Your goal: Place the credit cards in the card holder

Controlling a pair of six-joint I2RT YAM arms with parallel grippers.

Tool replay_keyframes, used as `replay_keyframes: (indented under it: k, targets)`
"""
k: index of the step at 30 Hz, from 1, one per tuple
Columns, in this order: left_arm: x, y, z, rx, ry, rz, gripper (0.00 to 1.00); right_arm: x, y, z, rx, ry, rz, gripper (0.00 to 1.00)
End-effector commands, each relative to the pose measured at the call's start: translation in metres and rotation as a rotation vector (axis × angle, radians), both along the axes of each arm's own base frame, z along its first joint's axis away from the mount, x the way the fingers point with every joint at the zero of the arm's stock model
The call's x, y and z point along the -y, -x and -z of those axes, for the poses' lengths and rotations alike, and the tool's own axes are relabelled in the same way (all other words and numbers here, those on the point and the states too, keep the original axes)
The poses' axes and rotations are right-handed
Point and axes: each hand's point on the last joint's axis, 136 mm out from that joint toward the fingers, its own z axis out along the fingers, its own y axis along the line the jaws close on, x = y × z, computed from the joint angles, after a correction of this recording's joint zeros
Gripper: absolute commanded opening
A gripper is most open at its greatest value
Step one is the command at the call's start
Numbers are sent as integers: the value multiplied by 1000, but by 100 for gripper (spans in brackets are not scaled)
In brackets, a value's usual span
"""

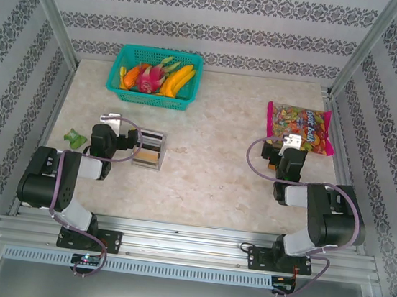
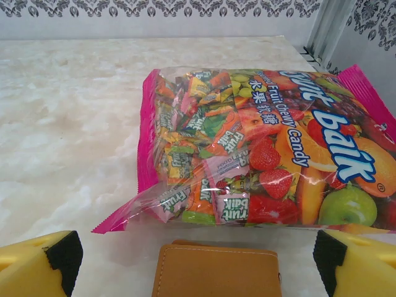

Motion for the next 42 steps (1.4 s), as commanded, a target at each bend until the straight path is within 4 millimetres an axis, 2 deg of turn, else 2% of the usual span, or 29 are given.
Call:
replay_keyframes:
  k: [1,27,29,33,36,39,42]
  targets:
    - [2,-4,-4,8,-4,26,100,1,-6,-14,38,-3,-5,98]
    - [0,-3,-4,12,-8,17,100,-1,-7,-14,40,-2,-16,97]
    - [-5,-3,-9,24,-4,-15,100,-3,-7,-13,33,-7,-29,97]
    - [-14,6,-32,13,5,-73,100,-6,-4,-16,50,-10,-54,97]
    - [-13,18,-48,63,26,-77,100,-13,-1,-29,60,9,-86,98]
    - [-16,33,-63,73,68,-102,100,-9,4,-42,-6,-2,-44,98]
    - [-11,47,-85,82,133,-98,100,-3,22,-70,-33,-73,14,98]
